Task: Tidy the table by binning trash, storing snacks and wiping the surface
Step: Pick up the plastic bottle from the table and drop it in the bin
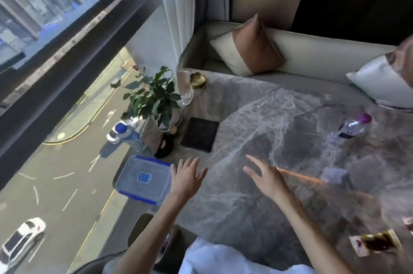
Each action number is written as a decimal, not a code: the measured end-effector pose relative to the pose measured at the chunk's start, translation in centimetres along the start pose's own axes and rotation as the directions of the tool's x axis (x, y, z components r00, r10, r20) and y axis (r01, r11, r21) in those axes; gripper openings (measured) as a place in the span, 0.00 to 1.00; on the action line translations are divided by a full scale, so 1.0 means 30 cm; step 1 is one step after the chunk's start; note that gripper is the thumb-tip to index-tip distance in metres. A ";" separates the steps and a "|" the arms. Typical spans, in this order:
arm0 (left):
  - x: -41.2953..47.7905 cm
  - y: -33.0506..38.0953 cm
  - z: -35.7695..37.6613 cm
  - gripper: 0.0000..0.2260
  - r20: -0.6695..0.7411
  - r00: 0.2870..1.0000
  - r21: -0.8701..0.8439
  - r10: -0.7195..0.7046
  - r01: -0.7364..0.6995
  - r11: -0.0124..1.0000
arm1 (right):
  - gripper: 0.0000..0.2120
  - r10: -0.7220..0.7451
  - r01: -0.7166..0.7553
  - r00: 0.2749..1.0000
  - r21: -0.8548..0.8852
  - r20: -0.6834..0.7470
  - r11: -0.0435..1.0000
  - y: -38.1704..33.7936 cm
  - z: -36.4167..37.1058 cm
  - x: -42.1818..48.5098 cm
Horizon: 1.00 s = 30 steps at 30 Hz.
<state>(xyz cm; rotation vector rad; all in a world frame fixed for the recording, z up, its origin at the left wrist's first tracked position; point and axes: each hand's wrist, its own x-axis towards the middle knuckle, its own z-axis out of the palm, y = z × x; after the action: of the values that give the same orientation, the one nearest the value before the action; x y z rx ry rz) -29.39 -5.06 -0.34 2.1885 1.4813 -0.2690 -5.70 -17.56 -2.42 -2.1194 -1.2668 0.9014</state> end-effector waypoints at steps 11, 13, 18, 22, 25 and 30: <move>0.300 0.288 0.018 0.24 0.155 0.905 0.050 0.395 -0.407 0.912 | 0.22 0.307 -0.285 0.895 0.115 -0.323 0.952 0.071 -0.118 -0.142; 0.305 0.398 0.046 0.25 0.189 0.858 0.045 0.477 -0.493 0.869 | 0.21 0.386 -0.343 0.844 0.179 -0.371 0.922 0.142 -0.148 -0.229; 0.291 0.695 0.104 0.25 0.242 0.739 0.046 0.628 -0.656 0.754 | 0.21 0.534 -0.438 0.733 0.310 -0.421 0.844 0.352 -0.238 -0.418; 0.325 0.963 0.122 0.25 0.215 0.679 0.124 0.702 -0.732 0.670 | 0.23 0.571 -0.441 0.689 0.368 -0.446 0.819 0.536 -0.345 -0.419; 0.360 1.158 0.137 0.25 0.170 0.701 0.140 0.693 -0.713 0.687 | 0.28 0.548 -0.418 0.718 0.365 -0.428 0.832 0.672 -0.474 -0.307; 0.418 1.465 0.175 0.25 0.132 0.738 0.152 0.662 -0.675 0.722 | 0.35 0.488 -0.316 0.791 0.437 -0.369 0.842 0.840 -0.666 -0.024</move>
<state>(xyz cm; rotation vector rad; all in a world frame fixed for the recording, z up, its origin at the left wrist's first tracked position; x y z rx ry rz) 16.22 -10.49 2.10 2.6717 0.5481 -0.2335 23.20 -30.95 -6.98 -2.1596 -0.3614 0.6504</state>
